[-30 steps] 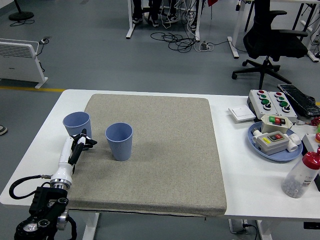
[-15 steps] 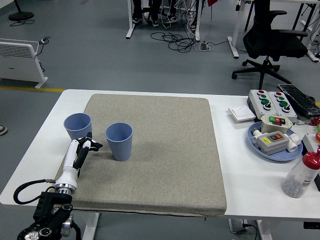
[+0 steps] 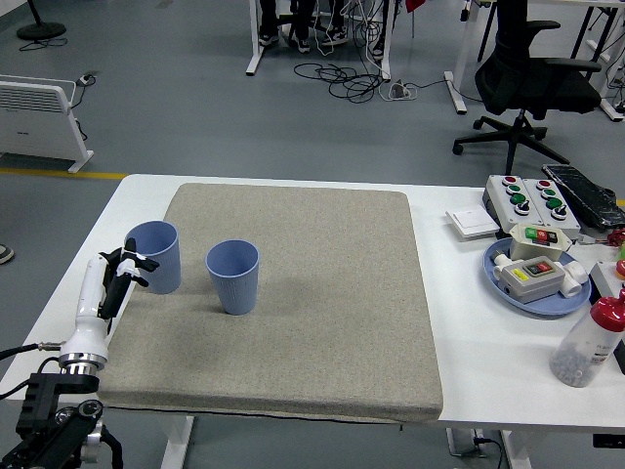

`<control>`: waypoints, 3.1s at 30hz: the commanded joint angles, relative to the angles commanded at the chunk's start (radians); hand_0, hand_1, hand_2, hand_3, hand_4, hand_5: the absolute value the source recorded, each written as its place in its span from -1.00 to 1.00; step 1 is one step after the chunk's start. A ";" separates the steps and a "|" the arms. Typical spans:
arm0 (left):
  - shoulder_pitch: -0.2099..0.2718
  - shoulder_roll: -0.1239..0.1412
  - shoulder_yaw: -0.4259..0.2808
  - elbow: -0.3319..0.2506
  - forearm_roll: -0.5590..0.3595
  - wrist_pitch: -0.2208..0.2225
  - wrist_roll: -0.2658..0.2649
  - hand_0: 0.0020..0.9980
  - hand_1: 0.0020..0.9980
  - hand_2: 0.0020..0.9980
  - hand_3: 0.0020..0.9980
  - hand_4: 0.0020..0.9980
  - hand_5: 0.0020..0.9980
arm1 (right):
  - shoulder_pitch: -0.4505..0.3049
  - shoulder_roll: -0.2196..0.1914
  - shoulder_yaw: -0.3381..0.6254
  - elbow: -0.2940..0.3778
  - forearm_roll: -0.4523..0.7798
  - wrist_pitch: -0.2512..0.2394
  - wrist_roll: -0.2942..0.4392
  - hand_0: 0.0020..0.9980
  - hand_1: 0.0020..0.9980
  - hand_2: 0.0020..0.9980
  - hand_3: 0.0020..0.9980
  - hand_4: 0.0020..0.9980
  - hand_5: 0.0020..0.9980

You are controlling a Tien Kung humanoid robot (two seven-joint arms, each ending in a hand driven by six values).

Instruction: Push cup pick cup insert cup

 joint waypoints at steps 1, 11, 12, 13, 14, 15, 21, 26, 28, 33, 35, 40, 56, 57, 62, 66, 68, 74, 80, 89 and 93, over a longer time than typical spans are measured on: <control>-0.001 0.010 -0.009 -0.023 0.014 -0.004 0.011 -0.53 -0.16 -0.20 -0.38 0.08 0.97 | 0.000 0.000 0.002 0.000 -0.001 0.000 0.000 0.47 0.35 0.40 0.20 -0.75 0.12; -0.122 0.105 -0.031 -0.264 0.393 -0.327 0.260 0.11 0.31 0.25 0.16 0.71 -0.08 | -0.004 0.001 0.006 0.000 -0.008 0.000 -0.004 0.47 0.35 0.40 0.20 -0.75 0.12; -0.143 0.114 -0.024 -0.276 0.429 -0.363 0.288 0.11 0.31 0.25 0.16 0.71 -0.08 | -0.004 0.001 0.006 0.000 -0.007 -0.001 -0.004 0.47 0.35 0.40 0.20 -0.75 0.12; -0.172 0.124 -0.014 -0.287 0.474 -0.408 0.327 0.11 0.31 0.25 0.16 0.71 -0.08 | -0.004 0.000 0.005 0.000 -0.005 -0.001 -0.005 0.47 0.35 0.40 0.20 -0.75 0.12; -0.189 0.130 -0.005 -0.286 0.513 -0.447 0.352 0.63 0.79 0.85 0.72 0.99 0.15 | -0.004 0.000 0.004 0.000 -0.004 -0.001 -0.005 0.47 0.35 0.40 0.20 -0.75 0.12; -0.214 0.136 0.010 -0.279 0.544 -0.480 0.377 0.63 0.79 0.85 0.72 0.99 0.15 | -0.004 0.000 0.003 0.000 -0.002 -0.001 -0.005 0.47 0.35 0.40 0.20 -0.75 0.12; -0.387 0.166 0.143 -0.152 0.724 -0.731 0.522 0.70 0.85 0.91 0.86 0.99 0.08 | -0.005 -0.001 -0.011 0.000 0.008 -0.002 -0.007 0.47 0.35 0.40 0.20 -0.75 0.12; -0.472 0.172 0.245 -0.082 0.744 -0.913 0.593 0.73 0.88 1.00 0.93 0.98 0.02 | -0.009 -0.002 -0.022 0.000 0.024 -0.003 -0.007 0.47 0.35 0.40 0.20 -0.75 0.12; -0.490 0.169 0.264 -0.069 0.747 -0.936 0.600 0.73 0.88 1.00 0.93 0.98 0.02 | -0.010 -0.002 -0.024 0.000 0.026 -0.004 -0.008 0.47 0.35 0.40 0.20 -0.75 0.12; -0.538 0.148 0.296 -0.027 0.742 -0.963 0.612 0.71 0.86 0.98 0.94 0.96 -0.04 | -0.014 -0.003 -0.032 0.000 0.030 -0.004 -0.009 0.47 0.35 0.39 0.20 -0.75 0.11; -0.551 0.137 0.300 -0.014 0.740 -0.960 0.607 0.71 0.86 0.98 0.94 0.96 -0.04 | -0.015 -0.003 -0.035 0.000 0.033 -0.004 -0.009 0.47 0.35 0.39 0.20 -0.75 0.11; -0.569 0.126 0.315 0.009 0.741 -0.964 0.602 0.57 0.79 0.91 0.91 0.89 -0.20 | -0.015 -0.004 -0.038 0.000 0.035 -0.004 -0.009 0.47 0.35 0.39 0.20 -0.75 0.12; -0.596 0.111 0.339 0.071 0.811 -0.963 0.596 -0.12 0.37 0.55 0.52 0.58 -0.61 | -0.015 -0.006 -0.042 0.000 0.040 -0.006 -0.008 0.47 0.35 0.39 0.20 -0.74 0.12; -0.596 0.110 0.338 0.072 0.810 -0.962 0.594 -0.12 0.37 0.55 0.52 0.58 -0.61 | -0.015 -0.006 -0.042 0.000 0.040 -0.006 -0.008 0.47 0.35 0.39 0.20 -0.74 0.12; -0.596 0.108 0.341 0.077 0.804 -0.954 0.585 -0.12 0.37 0.55 0.52 0.58 -0.61 | -0.015 -0.007 -0.042 0.000 0.039 -0.006 -0.008 0.47 0.35 0.39 0.20 -0.74 0.12; -0.596 0.108 0.342 0.080 0.800 -0.951 0.582 -0.22 0.24 0.38 0.29 0.46 -0.71 | -0.014 -0.007 -0.041 0.000 0.038 -0.006 -0.008 0.48 0.35 0.38 0.20 -0.74 0.12; -0.594 0.109 0.342 0.076 0.792 -0.954 0.584 -0.22 0.24 0.38 0.29 0.46 -0.71 | -0.014 -0.007 -0.041 0.000 0.040 -0.006 -0.008 0.48 0.35 0.38 0.20 -0.74 0.12; -0.593 0.120 0.340 0.050 0.766 -0.963 0.596 -0.26 0.07 0.04 0.04 0.27 -0.81 | -0.013 -0.007 -0.041 0.000 0.040 -0.007 -0.008 0.47 0.35 0.38 0.20 -0.74 0.12; -0.606 0.150 0.307 -0.034 0.699 -0.989 0.633 -0.23 0.07 0.03 0.03 0.26 -0.85 | -0.014 -0.006 -0.040 0.000 0.043 -0.007 -0.007 0.47 0.35 0.38 0.20 -0.74 0.12; -0.661 0.197 0.135 -0.135 0.635 -0.989 0.700 -0.22 0.07 0.03 0.03 0.22 -0.88 | -0.015 -0.006 -0.033 0.000 0.041 -0.008 -0.007 0.47 0.35 0.38 0.20 -0.74 0.12; -0.679 0.214 0.058 -0.111 0.670 -0.989 0.713 -0.21 0.08 0.03 0.05 0.21 -0.87 | -0.015 -0.007 -0.032 0.000 0.042 -0.009 -0.008 0.47 0.35 0.37 0.20 -0.74 0.13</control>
